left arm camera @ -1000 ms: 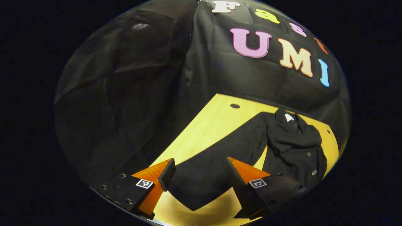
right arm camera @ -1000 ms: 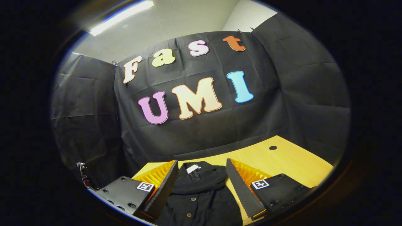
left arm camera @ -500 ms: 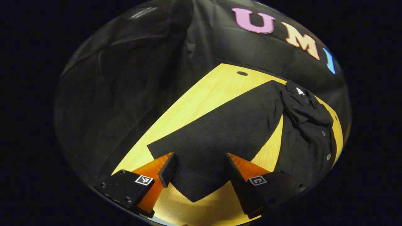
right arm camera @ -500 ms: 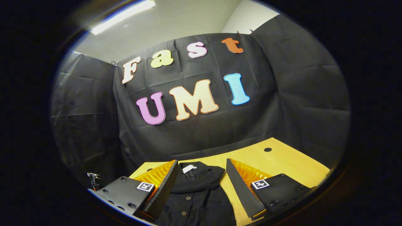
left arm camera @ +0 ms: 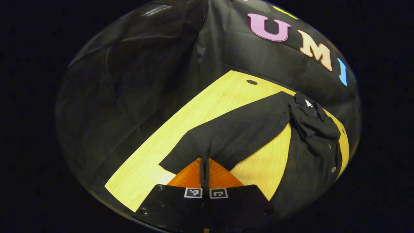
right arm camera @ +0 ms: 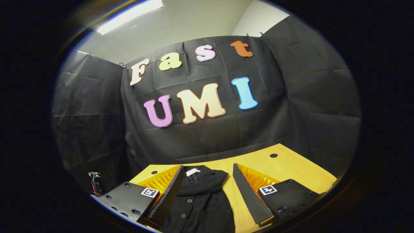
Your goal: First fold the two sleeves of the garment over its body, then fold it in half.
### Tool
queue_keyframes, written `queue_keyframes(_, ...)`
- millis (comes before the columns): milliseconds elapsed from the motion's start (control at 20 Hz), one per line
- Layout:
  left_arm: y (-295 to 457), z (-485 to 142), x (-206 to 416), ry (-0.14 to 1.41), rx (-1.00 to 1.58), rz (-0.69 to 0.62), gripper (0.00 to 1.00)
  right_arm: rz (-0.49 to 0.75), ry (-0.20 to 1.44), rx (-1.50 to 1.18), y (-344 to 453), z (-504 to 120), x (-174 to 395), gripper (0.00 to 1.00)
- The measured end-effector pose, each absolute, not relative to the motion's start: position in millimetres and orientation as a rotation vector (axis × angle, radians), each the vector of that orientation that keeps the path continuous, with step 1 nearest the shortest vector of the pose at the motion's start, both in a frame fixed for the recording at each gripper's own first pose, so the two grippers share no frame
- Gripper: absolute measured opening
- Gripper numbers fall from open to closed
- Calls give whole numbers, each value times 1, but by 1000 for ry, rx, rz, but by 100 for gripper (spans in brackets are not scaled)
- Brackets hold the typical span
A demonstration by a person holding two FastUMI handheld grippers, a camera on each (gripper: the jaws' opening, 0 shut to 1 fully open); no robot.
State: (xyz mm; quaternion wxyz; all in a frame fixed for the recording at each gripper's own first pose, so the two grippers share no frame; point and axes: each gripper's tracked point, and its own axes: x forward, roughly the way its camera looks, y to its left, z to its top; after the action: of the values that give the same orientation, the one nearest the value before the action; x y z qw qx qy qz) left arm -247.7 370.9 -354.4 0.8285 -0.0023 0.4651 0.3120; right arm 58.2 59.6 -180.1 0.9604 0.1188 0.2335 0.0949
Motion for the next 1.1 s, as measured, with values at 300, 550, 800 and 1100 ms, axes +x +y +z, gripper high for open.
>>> queue_keyframes(300,351,-284,-152,791,73,512,0,236,492,242,78,-184,64,92)
queue_keyframes(550,301,-243,-55,664,114,324,0,212,505,266,80,-192,66,96)
queue_keyframes(800,230,-243,13,627,136,125,0,163,484,264,65,-186,64,92)
queue_keyframes(1100,154,-275,50,674,133,-67,0,103,492,243,45,-190,49,96)
